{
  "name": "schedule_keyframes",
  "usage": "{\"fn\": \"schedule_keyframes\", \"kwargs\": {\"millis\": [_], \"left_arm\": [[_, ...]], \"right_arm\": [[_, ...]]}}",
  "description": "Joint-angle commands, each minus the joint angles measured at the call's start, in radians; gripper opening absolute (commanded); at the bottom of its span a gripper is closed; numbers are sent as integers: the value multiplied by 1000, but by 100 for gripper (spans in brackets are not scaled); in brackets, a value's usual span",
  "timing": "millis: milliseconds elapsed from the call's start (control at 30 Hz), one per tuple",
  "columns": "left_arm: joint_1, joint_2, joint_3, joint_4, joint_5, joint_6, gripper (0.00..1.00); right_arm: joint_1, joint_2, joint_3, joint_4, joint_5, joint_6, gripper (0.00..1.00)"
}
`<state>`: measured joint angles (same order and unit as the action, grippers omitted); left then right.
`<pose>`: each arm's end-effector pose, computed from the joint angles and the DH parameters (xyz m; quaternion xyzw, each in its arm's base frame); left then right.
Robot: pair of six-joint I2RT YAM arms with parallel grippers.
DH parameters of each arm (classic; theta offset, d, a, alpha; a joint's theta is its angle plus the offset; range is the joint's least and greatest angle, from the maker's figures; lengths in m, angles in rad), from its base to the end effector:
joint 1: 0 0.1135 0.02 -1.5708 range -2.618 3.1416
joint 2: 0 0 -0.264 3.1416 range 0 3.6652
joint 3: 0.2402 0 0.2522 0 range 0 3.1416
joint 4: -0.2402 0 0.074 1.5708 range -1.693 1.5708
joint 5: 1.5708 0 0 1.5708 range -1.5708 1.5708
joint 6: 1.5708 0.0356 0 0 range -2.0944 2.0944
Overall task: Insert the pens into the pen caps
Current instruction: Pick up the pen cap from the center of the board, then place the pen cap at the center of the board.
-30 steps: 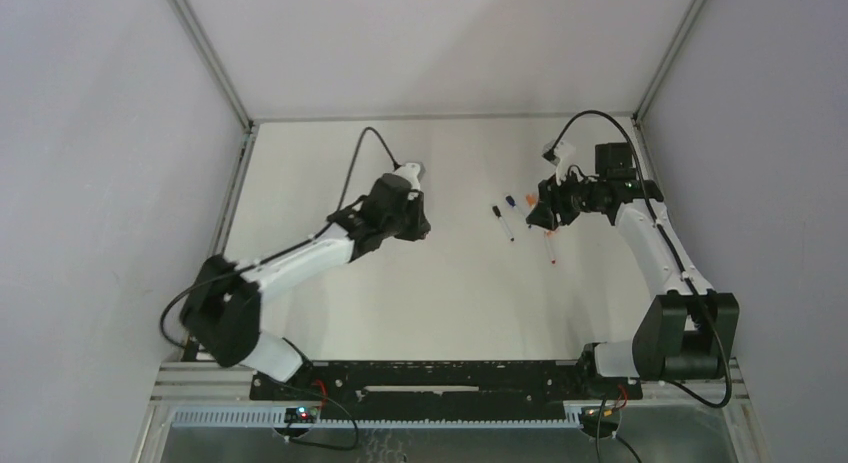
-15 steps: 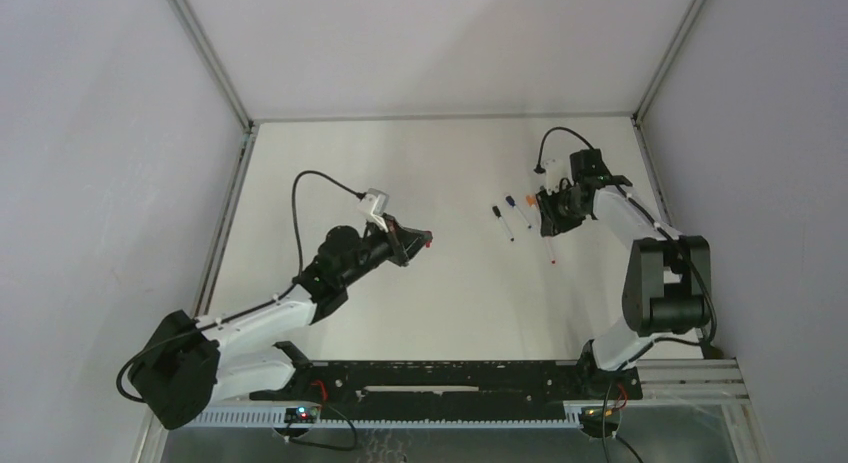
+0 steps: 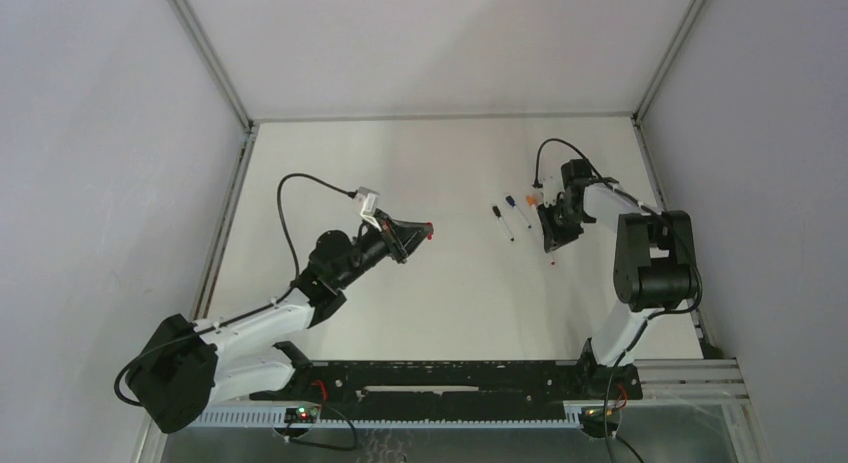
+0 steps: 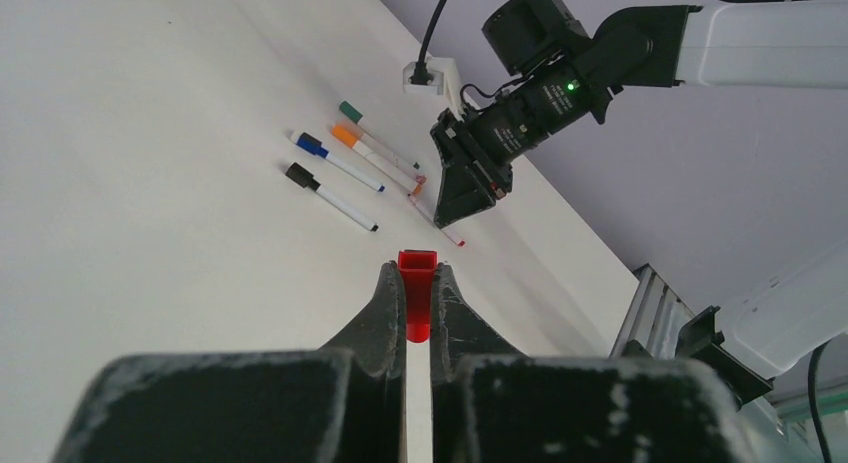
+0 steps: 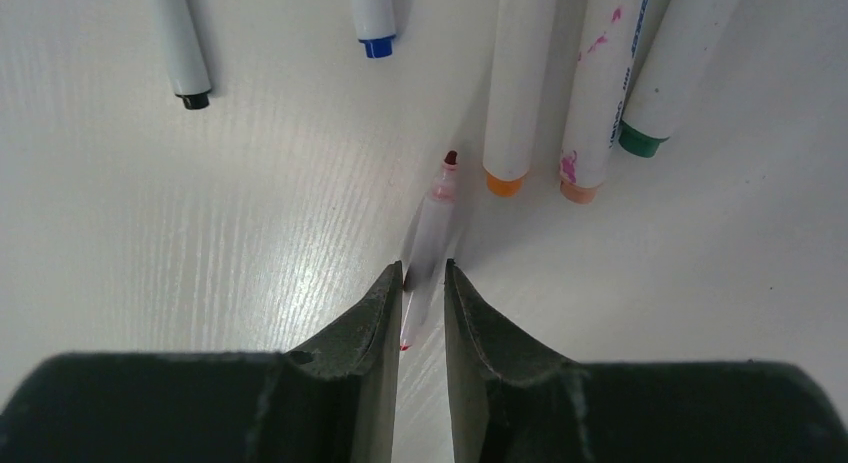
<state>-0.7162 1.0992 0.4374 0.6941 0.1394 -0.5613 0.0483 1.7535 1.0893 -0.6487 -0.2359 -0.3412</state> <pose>0.1773 -0.1609 0.2490 0.1036 0.6880 -0.4662 0.5465 0.3248 0.0240 0.1643 -0.2054 0.9633 0.0968 0.1434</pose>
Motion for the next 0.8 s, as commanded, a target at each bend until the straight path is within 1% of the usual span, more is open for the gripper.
{"fn": "schedule_keyframes", "kwargs": {"millis": [0, 500, 600, 767], "left_arm": [[-4, -2, -21, 62, 11, -12, 0], [-5, 0, -28, 88, 15, -29, 0], [-5, -3, -29, 91, 16, -30, 0], [-5, 4, -33, 91, 0, -29, 0]], "right_arm": [[3, 13, 38, -20, 25, 16, 29], [24, 86, 52, -48, 73, 3, 28], [36, 103, 59, -63, 82, 0, 20], [45, 100, 77, -85, 78, 1, 5]]}}
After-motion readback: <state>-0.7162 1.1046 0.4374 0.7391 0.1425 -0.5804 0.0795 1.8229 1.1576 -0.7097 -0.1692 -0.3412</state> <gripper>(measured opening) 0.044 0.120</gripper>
